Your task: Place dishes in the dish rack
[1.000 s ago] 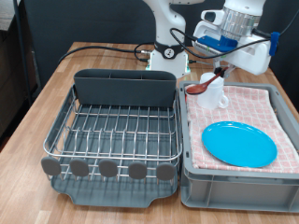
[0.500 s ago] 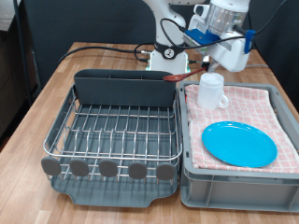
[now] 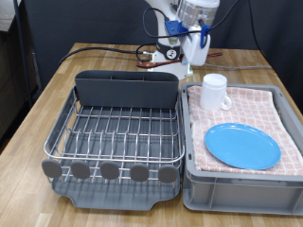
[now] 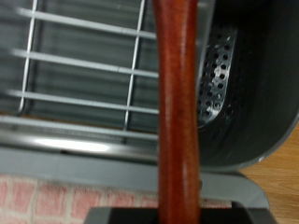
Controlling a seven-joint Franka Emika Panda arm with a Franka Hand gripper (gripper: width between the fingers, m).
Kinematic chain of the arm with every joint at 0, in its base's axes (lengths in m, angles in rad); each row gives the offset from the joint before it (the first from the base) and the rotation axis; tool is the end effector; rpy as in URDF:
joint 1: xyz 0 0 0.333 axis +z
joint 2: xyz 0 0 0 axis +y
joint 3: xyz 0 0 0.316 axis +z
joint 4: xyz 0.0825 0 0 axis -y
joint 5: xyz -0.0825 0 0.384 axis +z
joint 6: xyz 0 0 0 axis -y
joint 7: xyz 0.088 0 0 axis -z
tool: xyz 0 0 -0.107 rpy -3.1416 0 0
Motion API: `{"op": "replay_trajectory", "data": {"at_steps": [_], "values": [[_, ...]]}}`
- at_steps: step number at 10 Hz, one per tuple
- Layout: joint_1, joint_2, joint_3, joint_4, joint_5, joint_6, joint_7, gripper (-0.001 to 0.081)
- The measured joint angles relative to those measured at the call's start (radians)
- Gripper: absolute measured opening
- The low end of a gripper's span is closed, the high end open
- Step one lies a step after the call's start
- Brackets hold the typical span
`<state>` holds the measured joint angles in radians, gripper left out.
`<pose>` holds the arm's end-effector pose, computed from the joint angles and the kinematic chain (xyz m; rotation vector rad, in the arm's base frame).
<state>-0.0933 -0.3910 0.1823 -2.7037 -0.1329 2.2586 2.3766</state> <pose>0.3761 0.0257 0.3445 1.3481 -2.7003 0.2087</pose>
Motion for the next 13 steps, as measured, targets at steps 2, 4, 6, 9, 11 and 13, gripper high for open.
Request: {"op": "replay_trajectory", "data": {"at_steps": [2, 4, 6, 9, 11, 13], "values": [[-0.012, -0.071, -0.048, -0.056, -0.003, 0.029, -0.014, 0.0088], [-0.009, -0.115, -0.063, -0.080, -0.003, 0.032, -0.034, 0.0088], [-0.009, -0.108, -0.082, -0.083, 0.016, 0.038, -0.034, 0.0088], [-0.009, -0.110, -0.141, -0.099, 0.034, 0.040, -0.050, 0.0088], [0.002, -0.112, -0.204, -0.120, 0.075, 0.064, -0.134, 0.0088], [0.022, -0.111, -0.286, -0.142, 0.148, 0.097, -0.251, 0.0088]]}}
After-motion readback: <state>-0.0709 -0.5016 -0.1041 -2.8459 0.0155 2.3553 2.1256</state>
